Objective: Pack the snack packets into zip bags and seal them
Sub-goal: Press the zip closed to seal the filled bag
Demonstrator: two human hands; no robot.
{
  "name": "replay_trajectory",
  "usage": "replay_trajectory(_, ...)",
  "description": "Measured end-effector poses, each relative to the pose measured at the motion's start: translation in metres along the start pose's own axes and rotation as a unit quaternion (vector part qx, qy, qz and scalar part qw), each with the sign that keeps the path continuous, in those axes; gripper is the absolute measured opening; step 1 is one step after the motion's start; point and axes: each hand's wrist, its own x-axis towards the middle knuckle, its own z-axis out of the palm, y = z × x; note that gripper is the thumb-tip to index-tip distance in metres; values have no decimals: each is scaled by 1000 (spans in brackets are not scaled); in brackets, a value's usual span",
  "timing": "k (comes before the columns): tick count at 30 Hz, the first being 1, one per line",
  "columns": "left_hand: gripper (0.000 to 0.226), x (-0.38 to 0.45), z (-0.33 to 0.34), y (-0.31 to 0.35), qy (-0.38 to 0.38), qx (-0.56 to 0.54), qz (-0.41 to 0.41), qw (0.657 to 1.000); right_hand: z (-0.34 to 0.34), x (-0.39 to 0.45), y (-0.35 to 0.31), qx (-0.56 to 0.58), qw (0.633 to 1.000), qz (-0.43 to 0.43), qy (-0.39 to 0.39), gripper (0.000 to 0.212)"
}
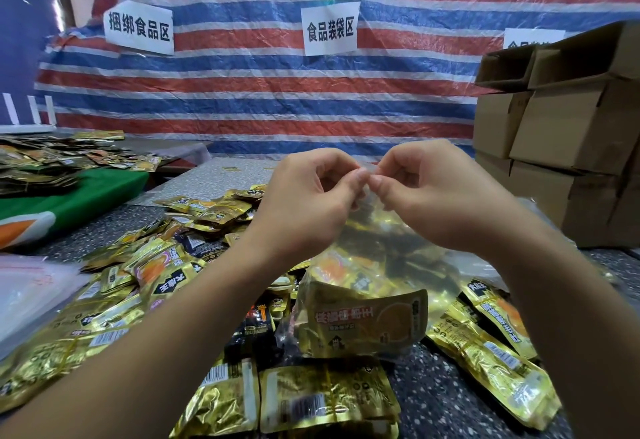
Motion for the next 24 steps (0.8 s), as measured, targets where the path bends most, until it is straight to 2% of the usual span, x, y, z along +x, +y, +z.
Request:
replay_trajectory(9, 18, 1, -11, 19, 110, -19, 59, 992, -8, -3, -11, -28, 995, -74, 67, 14)
replay_trajectory(15, 18, 3, -19, 16, 160, 2, 47, 986, -4, -2, -7, -51, 994, -61, 75, 21)
replay_trajectory(24, 9, 15, -43, 8, 268, -10, 39, 963, -6, 0, -2, -60, 993, -65, 82, 15)
